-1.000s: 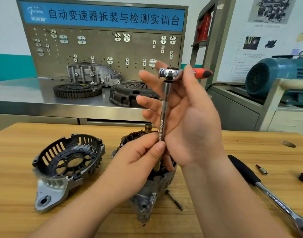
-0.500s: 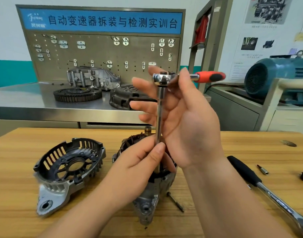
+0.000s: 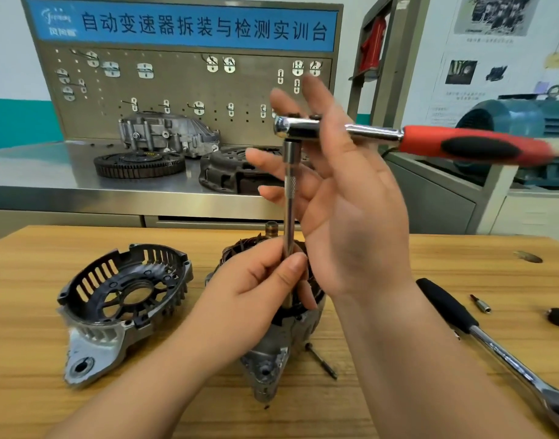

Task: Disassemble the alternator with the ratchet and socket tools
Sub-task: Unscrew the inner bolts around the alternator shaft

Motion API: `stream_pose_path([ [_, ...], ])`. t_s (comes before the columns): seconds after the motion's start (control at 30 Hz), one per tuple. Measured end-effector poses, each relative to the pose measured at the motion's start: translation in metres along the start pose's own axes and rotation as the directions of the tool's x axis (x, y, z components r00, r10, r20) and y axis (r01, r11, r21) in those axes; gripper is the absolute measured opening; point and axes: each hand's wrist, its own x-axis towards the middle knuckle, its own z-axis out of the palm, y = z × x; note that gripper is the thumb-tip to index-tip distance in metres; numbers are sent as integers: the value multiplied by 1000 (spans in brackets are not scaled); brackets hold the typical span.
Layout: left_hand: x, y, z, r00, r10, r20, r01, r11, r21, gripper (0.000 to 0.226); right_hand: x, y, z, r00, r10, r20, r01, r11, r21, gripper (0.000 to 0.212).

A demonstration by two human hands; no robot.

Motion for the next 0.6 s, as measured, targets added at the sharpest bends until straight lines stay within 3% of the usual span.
stream_pose_path([
  [0.17,-2,0,-1,998,-21,58,24,998,-65,34,4,-1,-4,982,188,1,-187,977,100,45],
  [0.33,0,1,-1,1000,7,19,-8,1000,23,31,1,1,-1,997,65,-34,-64,998,25,24],
  [0.43,-1,1,2,1000,-8,-26,9,999,40,20,1,-1,-1,999,-39,-3,39,997,-61,29],
  [0.6,-3,3,4,1000,-2,-19,2,1000,-18,32,2,-4,-2,997,71,18,-72,997,30,28],
])
